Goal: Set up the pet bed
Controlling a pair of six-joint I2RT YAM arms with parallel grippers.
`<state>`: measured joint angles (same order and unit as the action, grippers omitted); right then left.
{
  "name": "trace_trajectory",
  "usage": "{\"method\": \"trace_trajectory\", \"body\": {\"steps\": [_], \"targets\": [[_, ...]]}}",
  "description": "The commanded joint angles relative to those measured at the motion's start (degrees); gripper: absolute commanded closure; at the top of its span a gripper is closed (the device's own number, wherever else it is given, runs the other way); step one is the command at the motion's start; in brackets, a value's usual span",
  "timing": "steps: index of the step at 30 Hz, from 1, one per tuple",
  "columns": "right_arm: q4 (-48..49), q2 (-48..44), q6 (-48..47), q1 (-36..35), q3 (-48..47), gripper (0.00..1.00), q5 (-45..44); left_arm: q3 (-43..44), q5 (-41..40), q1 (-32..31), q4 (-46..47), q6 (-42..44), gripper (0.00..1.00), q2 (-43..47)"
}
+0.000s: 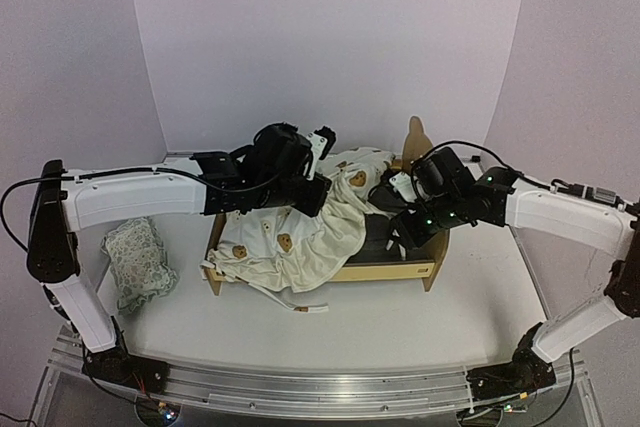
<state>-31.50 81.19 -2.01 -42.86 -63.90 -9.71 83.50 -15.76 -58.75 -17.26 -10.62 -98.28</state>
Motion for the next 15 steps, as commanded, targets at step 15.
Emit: {"method": "trace_trajectory", "body": {"steps": [15], "targets": [[8.94, 4.12, 1.57, -0.91, 6.57, 0.62, -3.12, -2.41, -1.9, 0.82, 0.46, -1.23, 1.0, 6.25]]}}
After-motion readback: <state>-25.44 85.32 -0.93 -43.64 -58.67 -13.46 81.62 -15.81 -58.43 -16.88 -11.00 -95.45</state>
